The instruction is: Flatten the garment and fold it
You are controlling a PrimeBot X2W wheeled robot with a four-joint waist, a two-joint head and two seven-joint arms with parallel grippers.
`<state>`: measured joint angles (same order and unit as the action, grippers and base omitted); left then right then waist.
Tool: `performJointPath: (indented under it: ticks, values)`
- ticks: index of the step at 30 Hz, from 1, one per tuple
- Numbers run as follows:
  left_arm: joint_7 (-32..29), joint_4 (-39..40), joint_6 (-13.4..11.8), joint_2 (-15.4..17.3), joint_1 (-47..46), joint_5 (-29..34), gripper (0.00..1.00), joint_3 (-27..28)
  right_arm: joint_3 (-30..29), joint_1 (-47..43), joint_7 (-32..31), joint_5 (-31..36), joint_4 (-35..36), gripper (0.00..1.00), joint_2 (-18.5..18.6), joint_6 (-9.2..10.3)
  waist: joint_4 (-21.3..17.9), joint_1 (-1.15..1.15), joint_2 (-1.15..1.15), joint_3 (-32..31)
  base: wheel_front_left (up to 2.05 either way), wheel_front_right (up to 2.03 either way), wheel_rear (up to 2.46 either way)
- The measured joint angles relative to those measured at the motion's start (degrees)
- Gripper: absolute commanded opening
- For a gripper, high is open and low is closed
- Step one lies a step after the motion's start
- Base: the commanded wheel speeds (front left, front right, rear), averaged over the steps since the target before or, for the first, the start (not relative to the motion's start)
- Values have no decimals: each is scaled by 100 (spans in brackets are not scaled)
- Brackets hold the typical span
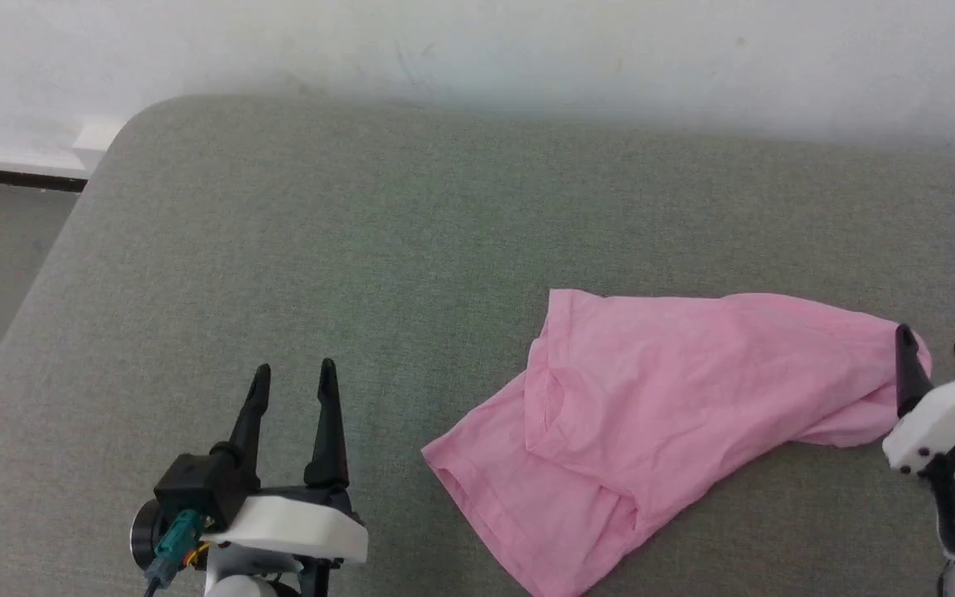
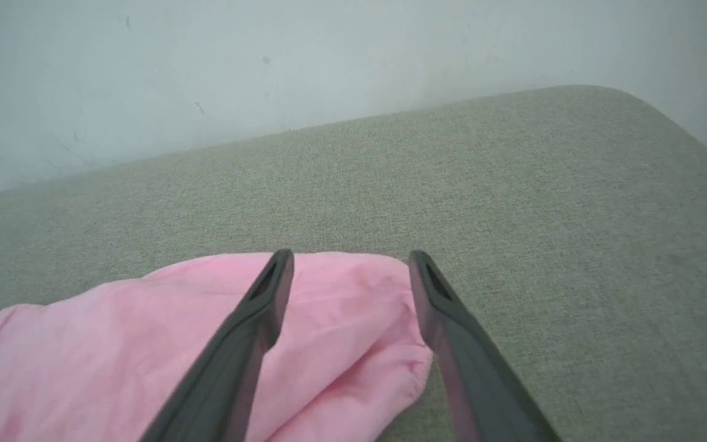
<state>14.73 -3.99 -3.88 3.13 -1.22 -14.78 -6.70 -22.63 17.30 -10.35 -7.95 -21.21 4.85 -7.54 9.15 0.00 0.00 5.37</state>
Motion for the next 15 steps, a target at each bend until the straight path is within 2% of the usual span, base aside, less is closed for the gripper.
performJointPath:
  ticks: [8,15]
  values:
    - [-52,-438,135,-9,-332,-397,100,-327,164,-1065,333,-534,702,100,-175,0,-275,0,0,-47,0,0,0]
    - [-1270,-1501,232,-22,-2231,-966,100,-984,458,-1091,277,-778,968,100,-185,1,-664,0,0,40,0,0,0]
